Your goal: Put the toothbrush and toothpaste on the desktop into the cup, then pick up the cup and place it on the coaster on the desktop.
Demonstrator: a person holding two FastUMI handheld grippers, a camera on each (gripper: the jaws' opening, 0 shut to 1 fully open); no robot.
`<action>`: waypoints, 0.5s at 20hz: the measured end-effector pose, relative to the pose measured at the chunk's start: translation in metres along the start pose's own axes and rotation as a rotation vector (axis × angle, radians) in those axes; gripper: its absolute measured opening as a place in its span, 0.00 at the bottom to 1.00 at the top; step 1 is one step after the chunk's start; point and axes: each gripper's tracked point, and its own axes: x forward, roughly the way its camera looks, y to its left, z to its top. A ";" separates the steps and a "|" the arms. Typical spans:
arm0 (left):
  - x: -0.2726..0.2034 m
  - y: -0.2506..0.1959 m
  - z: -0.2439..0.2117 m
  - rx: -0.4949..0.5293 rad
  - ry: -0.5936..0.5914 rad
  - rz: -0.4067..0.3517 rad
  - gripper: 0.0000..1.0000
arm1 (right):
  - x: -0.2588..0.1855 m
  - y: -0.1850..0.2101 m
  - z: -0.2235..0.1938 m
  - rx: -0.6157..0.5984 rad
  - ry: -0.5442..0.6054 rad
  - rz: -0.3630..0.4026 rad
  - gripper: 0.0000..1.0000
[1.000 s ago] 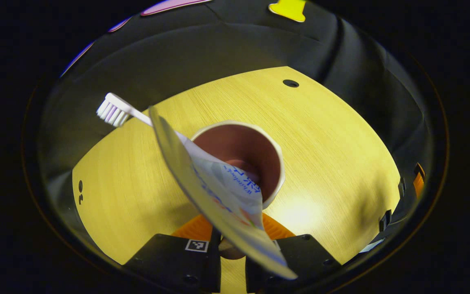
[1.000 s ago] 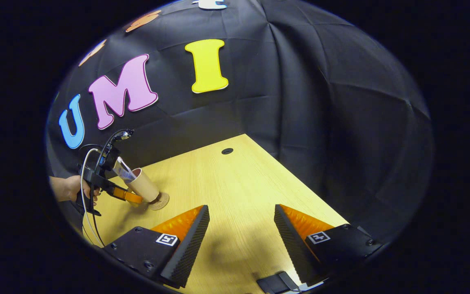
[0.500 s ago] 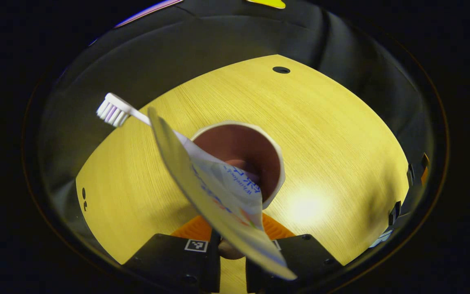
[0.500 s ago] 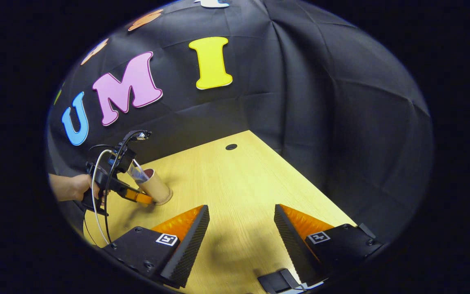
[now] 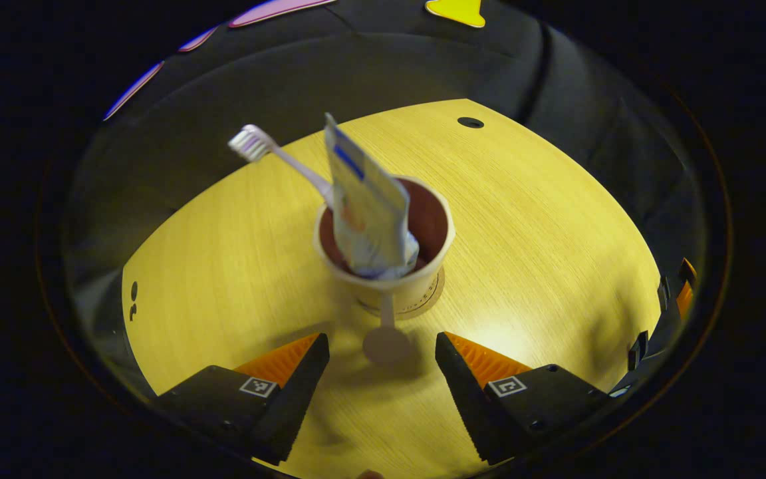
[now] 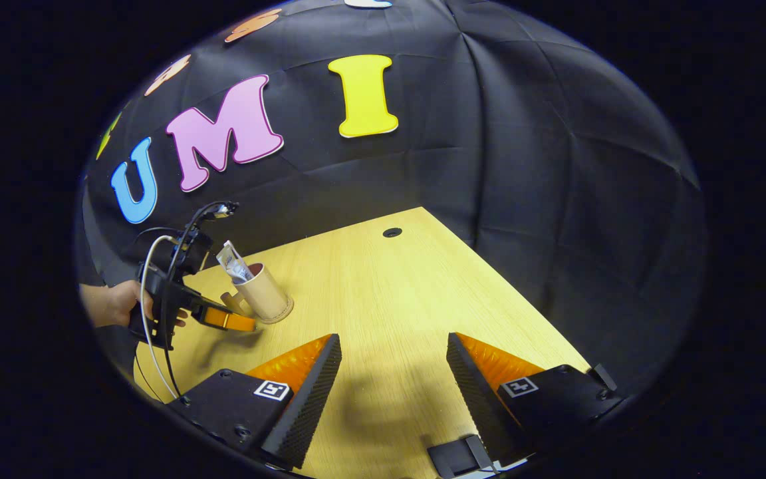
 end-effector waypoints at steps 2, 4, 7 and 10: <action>-0.020 0.003 -0.020 -0.015 -0.036 0.008 0.99 | -0.002 0.006 -0.003 0.003 0.006 0.013 0.98; -0.044 0.003 -0.043 -0.048 -0.091 0.015 0.99 | -0.004 0.013 -0.008 -0.001 0.017 0.027 0.98; -0.078 0.000 -0.089 -0.110 -0.135 0.024 0.99 | -0.011 0.025 -0.021 -0.022 0.037 0.048 0.98; -0.109 -0.002 -0.144 -0.198 -0.134 0.039 1.00 | -0.019 0.040 -0.033 -0.033 0.065 0.077 0.98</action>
